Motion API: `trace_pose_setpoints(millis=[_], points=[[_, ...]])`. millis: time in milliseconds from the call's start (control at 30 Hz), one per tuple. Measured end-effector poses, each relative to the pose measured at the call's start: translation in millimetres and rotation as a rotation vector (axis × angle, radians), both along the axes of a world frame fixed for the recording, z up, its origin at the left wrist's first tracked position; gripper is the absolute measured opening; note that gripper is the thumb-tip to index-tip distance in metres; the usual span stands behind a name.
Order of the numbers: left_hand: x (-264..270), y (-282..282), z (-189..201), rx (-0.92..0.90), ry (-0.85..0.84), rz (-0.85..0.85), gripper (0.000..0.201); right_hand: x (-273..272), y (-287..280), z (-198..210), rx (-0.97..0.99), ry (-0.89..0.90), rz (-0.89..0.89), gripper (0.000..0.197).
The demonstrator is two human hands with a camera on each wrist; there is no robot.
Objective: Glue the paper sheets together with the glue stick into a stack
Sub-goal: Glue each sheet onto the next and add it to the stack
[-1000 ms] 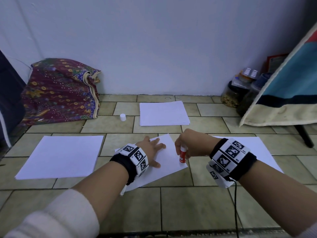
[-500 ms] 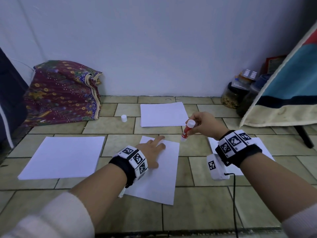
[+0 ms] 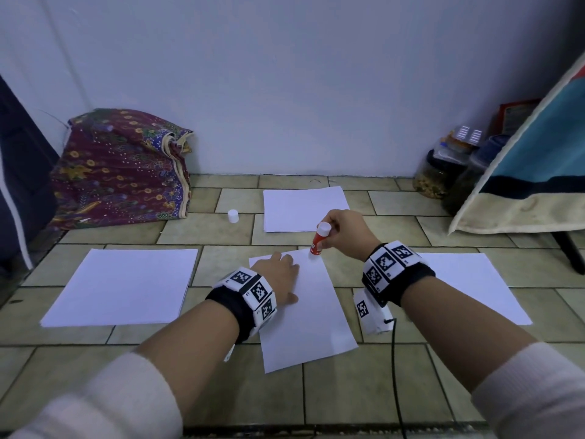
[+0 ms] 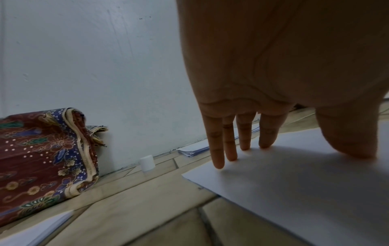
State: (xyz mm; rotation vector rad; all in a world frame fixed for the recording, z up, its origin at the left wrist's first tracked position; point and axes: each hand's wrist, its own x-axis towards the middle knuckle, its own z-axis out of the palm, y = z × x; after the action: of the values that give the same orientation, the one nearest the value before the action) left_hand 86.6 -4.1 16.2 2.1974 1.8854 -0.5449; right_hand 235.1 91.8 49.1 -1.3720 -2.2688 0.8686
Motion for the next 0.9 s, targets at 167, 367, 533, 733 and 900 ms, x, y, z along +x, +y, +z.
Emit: trace_pose_setpoints(millis=[167, 367, 533, 733, 900], points=[[2, 0, 1, -0.003, 0.012, 0.000, 0.056, -10, 1, -3, 0.002, 0.021, -0.009, 0.031], [3, 2, -1, 0.015, -0.036, 0.025, 0.057, -13, 3, -7, 0.009, -0.008, -0.020, 0.028], [1, 5, -8, -0.015, -0.131, 0.026, 0.070, -14, 1, -12, -0.013, 0.046, 0.022, 0.030], [-2, 6, -7, -0.018, -0.144, 0.014, 0.077, -16, 0, -10, 0.006, -0.014, 0.098, 0.029], [-3, 6, -7, -0.015, -0.162, 0.024, 0.079, -11, -1, -4, 0.059, -0.083, 0.159, 0.027]])
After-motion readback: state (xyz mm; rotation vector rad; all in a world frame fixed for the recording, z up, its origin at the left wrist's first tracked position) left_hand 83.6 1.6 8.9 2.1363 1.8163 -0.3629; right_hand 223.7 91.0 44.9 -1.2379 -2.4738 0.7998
